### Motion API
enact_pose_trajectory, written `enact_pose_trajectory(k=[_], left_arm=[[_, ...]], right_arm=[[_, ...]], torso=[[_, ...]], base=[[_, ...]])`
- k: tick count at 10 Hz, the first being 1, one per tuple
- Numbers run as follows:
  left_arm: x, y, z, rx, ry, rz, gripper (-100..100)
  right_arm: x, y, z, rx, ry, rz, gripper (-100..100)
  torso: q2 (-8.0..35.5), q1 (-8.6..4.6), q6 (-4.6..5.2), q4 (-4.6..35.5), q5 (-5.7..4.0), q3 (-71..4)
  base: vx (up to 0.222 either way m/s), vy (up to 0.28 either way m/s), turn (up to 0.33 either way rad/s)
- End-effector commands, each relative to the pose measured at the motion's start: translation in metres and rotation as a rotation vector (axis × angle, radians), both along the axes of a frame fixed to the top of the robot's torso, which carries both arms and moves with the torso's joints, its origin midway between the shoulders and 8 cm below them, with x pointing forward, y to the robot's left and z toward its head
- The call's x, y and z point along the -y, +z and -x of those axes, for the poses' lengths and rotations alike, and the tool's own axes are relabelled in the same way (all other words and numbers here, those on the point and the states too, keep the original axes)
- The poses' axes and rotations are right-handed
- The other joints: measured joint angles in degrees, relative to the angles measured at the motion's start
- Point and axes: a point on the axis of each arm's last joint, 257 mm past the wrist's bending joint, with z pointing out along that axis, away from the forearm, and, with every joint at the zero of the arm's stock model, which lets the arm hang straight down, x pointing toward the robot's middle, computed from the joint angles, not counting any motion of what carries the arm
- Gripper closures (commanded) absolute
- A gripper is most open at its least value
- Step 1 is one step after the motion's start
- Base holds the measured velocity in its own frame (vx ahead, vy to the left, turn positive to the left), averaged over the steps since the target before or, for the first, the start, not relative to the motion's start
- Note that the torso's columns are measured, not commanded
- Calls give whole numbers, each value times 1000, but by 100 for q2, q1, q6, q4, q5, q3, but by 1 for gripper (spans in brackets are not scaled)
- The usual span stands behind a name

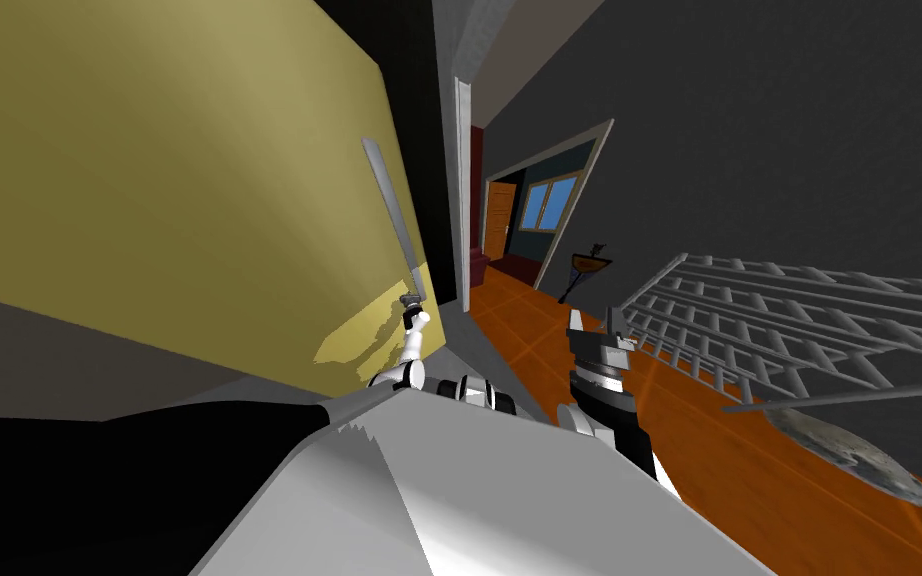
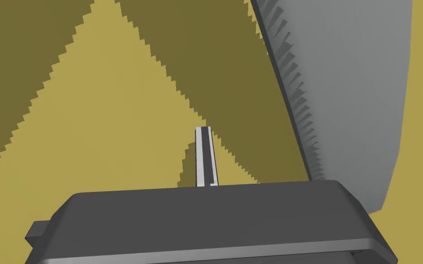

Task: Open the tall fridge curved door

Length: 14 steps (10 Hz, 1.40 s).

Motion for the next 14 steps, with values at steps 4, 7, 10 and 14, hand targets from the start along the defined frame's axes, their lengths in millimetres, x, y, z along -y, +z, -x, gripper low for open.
enact_pose_trajectory(k=[4,7,10,14], left_arm=[[57,6,-29,8,-131,2,100],[83,9,-40,10,-189,3,100],[110,11,-50,12,-246,4,100],[83,27,-49,13,-226,-58,-100]], right_arm=[[0,0,0,0,0,0,0],[0,0,0,0,0,0,0],[0,0,0,0,0,0,0],[0,0,0,-1,0,0,0]], torso=[[-38,2,-7,-7,-1,-22],[-68,12,-11,-14,1,-38],[-28,5,-7,-4,-1,-15],[-115,6,-11,-28,-1,-69]], base=[[-332,72,-68],[-330,56,-61],[-341,25,-75],[-96,31,-14]])
